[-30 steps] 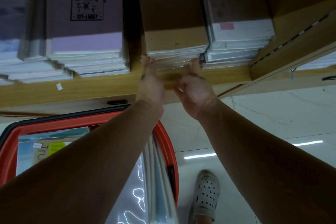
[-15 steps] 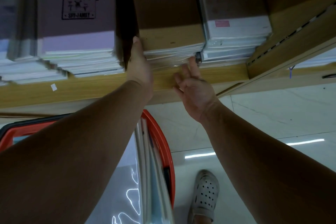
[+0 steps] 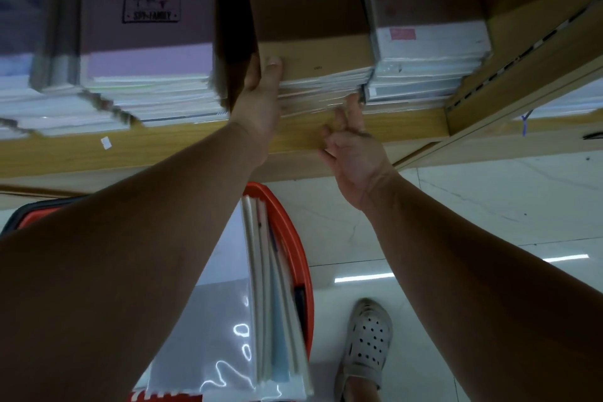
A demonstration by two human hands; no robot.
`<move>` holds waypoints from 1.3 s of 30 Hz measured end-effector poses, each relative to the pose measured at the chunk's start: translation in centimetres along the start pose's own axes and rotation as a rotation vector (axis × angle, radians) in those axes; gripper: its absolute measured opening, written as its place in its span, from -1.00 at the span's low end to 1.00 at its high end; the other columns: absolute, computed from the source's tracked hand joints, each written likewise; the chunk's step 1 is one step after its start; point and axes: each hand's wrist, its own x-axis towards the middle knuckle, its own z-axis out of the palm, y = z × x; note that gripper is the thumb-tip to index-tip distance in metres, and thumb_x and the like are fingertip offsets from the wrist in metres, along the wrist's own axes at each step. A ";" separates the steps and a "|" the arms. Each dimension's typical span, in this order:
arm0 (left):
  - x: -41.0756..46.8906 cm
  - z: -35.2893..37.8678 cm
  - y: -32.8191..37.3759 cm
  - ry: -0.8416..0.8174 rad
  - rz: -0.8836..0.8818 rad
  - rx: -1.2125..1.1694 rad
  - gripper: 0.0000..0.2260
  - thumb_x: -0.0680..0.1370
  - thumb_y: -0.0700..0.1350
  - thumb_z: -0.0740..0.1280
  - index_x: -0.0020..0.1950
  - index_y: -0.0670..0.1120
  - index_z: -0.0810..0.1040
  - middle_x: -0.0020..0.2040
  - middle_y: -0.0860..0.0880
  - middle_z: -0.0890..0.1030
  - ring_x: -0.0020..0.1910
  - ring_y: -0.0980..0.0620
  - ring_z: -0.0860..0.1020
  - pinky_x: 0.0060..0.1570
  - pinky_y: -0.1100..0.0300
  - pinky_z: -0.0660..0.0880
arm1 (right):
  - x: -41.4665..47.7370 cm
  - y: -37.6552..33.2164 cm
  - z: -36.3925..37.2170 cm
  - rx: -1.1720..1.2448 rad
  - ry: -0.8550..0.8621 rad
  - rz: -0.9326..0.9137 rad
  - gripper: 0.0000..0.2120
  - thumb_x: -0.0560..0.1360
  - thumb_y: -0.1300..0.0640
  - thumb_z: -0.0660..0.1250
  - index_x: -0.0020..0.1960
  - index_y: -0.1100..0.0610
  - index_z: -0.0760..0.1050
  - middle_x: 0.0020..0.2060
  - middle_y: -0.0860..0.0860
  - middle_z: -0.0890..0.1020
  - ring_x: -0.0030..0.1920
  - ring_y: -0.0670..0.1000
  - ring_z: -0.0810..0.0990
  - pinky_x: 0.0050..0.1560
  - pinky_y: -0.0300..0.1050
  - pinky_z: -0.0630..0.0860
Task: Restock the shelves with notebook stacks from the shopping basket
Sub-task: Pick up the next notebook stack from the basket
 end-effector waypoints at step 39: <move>-15.8 -34.9 -14.1 0.225 -0.303 0.575 -0.45 0.40 0.09 0.48 0.36 -0.02 0.51 0.21 -0.10 0.52 0.15 -0.06 0.46 0.22 -0.06 0.49 | -15.7 18.8 24.0 -0.867 -0.125 0.101 -0.39 0.63 0.26 0.33 0.62 -0.02 0.25 0.32 0.02 0.26 0.16 -0.07 0.43 0.09 -0.44 0.40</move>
